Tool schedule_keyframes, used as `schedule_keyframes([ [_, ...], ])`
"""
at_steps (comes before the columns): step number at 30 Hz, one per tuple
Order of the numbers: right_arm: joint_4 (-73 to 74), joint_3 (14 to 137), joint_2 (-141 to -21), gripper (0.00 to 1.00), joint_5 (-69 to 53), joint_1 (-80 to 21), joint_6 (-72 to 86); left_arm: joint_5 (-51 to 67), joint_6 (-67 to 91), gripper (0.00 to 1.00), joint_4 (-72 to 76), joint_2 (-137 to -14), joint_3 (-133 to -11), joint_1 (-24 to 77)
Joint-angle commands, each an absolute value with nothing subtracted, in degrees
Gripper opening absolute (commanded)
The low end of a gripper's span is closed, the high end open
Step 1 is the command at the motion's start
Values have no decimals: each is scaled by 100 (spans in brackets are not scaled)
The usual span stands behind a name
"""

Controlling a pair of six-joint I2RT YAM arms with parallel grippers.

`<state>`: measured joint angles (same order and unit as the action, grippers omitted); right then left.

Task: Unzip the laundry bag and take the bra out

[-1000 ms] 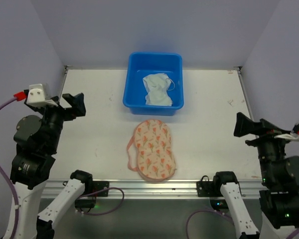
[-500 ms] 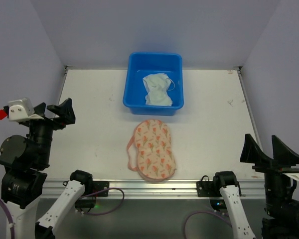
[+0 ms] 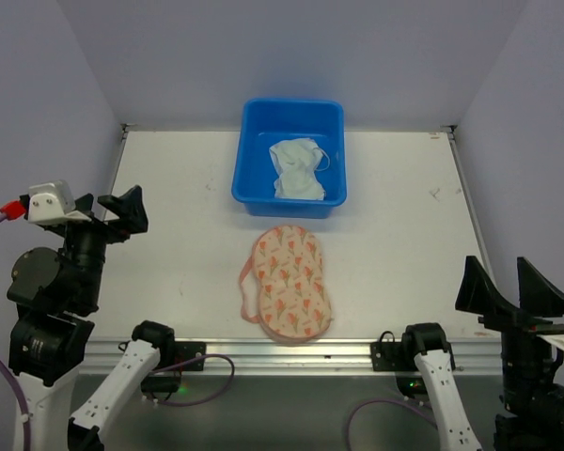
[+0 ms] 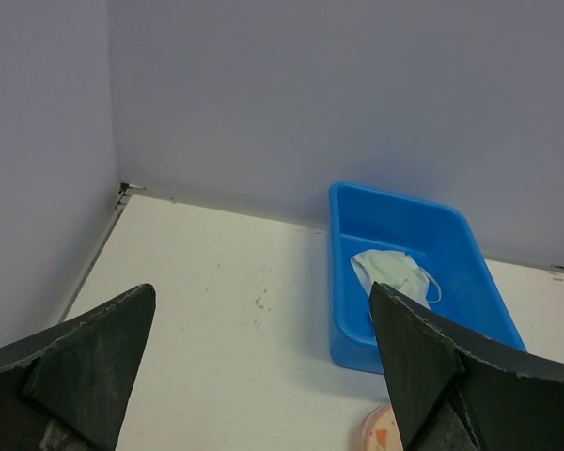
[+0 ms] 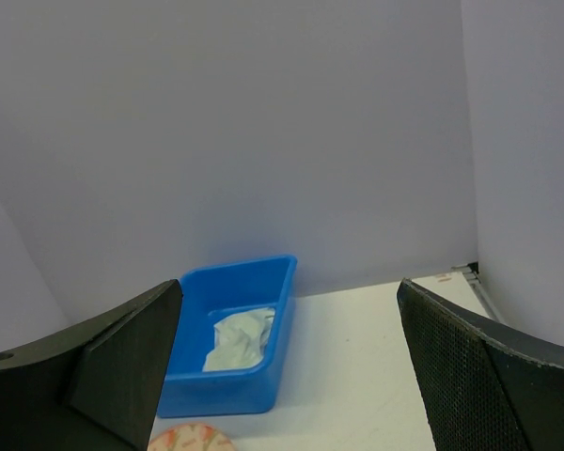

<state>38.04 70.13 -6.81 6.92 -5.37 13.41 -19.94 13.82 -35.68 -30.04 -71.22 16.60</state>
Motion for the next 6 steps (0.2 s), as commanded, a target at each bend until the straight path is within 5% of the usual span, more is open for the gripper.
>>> schedule_keyframes([
  [1,3586,7040,-659,99,694,-571,1239,-1986,1310,100,-3366,-3085,-7049,1635],
  [6,3569,7022,-694,99,598,-563,1274,-1855,1318,100,-3357,-3155,-7005,1635],
])
